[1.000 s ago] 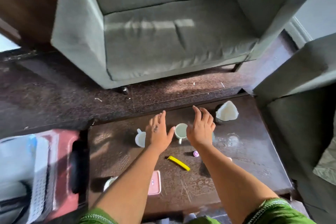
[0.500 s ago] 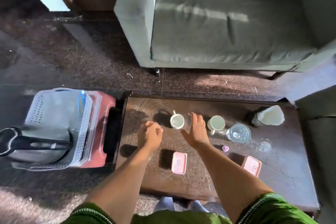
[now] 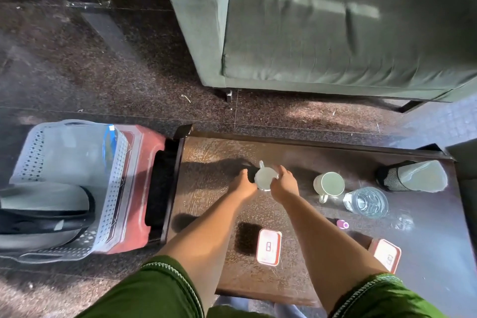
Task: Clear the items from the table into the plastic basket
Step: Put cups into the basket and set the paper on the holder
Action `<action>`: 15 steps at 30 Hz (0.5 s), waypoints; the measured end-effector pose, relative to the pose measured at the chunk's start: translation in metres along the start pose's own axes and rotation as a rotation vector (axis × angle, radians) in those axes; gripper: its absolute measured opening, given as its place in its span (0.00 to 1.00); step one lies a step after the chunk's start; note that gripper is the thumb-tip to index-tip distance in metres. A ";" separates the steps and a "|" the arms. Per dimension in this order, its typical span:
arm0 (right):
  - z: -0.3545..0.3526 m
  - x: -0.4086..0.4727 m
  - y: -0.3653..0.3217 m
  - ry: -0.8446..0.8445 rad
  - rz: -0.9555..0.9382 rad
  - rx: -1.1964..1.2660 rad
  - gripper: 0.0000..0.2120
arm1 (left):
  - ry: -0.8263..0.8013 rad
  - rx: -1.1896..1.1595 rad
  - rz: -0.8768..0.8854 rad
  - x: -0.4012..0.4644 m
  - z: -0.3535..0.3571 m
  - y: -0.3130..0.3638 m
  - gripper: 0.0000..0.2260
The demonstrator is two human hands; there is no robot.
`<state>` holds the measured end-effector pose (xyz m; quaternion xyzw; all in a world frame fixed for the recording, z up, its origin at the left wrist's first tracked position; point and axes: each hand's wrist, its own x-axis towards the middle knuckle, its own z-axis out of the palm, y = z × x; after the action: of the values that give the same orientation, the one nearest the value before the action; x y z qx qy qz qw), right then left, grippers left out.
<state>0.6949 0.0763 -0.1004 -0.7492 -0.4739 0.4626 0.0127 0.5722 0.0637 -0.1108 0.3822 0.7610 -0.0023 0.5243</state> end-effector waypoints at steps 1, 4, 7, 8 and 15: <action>0.000 0.001 -0.001 -0.006 0.001 0.003 0.25 | -0.022 -0.021 -0.001 0.007 0.001 0.000 0.25; -0.001 0.005 -0.002 -0.023 0.024 -0.006 0.28 | -0.107 -0.032 -0.011 0.014 0.004 0.005 0.30; 0.000 0.005 0.001 -0.009 0.016 0.009 0.29 | -0.160 -0.039 -0.019 0.019 0.012 0.000 0.28; 0.001 0.004 0.003 -0.001 0.005 0.016 0.29 | -0.174 -0.056 -0.026 0.019 0.014 -0.002 0.27; 0.007 -0.001 0.003 0.096 0.038 0.132 0.27 | -0.119 -0.037 0.024 0.022 0.018 -0.005 0.26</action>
<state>0.6918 0.0705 -0.1051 -0.7768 -0.4271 0.4565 0.0759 0.5806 0.0660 -0.1386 0.3809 0.7238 -0.0047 0.5754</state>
